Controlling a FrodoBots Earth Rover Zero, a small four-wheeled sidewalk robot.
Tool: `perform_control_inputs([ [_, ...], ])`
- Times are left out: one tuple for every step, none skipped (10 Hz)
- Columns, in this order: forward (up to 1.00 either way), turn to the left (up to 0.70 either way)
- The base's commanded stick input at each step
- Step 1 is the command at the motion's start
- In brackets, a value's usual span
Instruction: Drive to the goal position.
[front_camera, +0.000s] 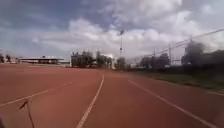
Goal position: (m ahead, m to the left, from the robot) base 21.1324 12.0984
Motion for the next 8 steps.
perform_control_inputs([
  [0.7,0.0],
  [0.7,0.0],
  [0.7,0.0],
  [0.7,0.0],
  [0.7,0.0],
  [0.7,0.0],
  [0.7,0.0],
  [0.7,0.0],
])
